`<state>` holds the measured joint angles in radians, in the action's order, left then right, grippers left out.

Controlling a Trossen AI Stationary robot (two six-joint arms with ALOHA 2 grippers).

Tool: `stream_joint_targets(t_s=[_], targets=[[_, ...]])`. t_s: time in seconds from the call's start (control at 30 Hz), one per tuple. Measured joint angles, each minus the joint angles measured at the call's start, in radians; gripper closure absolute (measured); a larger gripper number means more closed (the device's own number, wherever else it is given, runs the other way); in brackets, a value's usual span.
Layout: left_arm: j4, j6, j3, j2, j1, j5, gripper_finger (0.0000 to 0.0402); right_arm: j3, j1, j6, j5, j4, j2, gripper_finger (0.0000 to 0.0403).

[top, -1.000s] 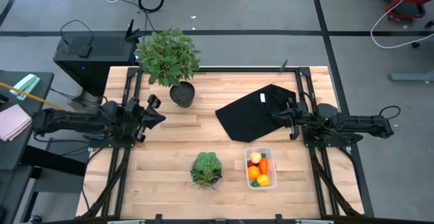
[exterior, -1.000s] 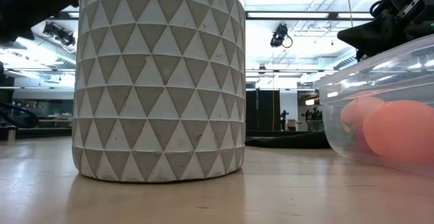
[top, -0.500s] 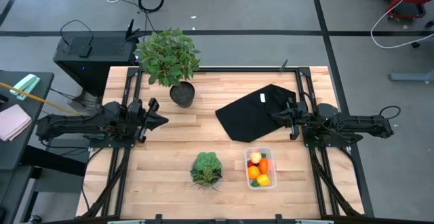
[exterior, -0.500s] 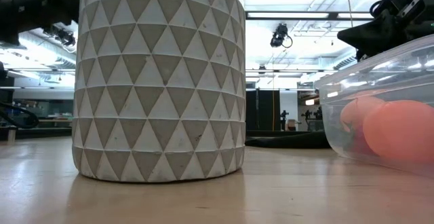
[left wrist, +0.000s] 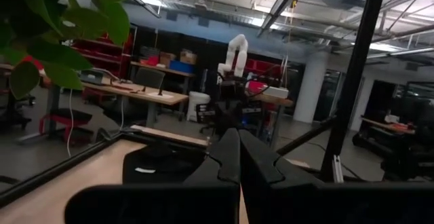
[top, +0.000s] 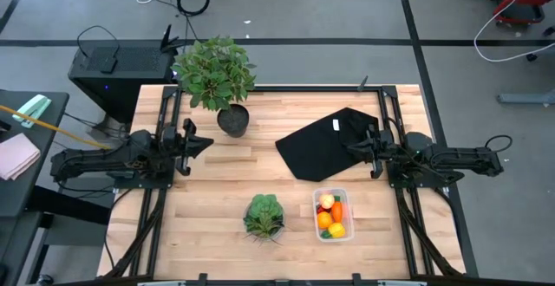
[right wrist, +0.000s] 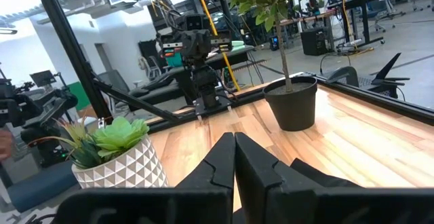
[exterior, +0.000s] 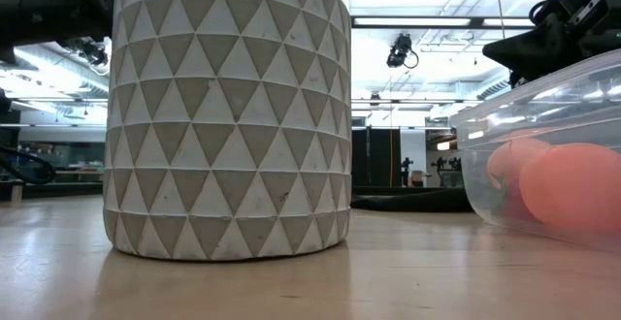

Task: Pick and placing Produce into tupperware
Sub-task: Return to Home Position

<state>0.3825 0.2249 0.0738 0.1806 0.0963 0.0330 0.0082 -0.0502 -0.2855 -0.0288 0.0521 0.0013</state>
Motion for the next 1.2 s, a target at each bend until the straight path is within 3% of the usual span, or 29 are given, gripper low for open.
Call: stream_joint_targets(t_s=[0.3, 0.7, 0.93, 1.2], targets=[[0.023, -0.022, 0.0, -0.025, 0.0, 0.023, 0.0401, 0.0, 0.0, 0.0, 0.0, 0.0, 0.0, 0.0387], [0.043, -0.078, 0.002, -0.179, 0.0, 0.049, 0.0401, 0.0, 0.0, 0.0, 0.0, 0.0, 0.0, 0.0387], [-0.201, 0.001, -0.001, -0.174, -0.006, 0.046, 0.0401, 0.0, 0.0, 0.0, 0.0, 0.0, 0.0, 0.0387], [-0.295, 0.043, 0.0, -0.175, -0.043, 0.06, 0.0401, 0.0, 0.0, 0.0, 0.0, 0.0, 0.0, 0.0387]])
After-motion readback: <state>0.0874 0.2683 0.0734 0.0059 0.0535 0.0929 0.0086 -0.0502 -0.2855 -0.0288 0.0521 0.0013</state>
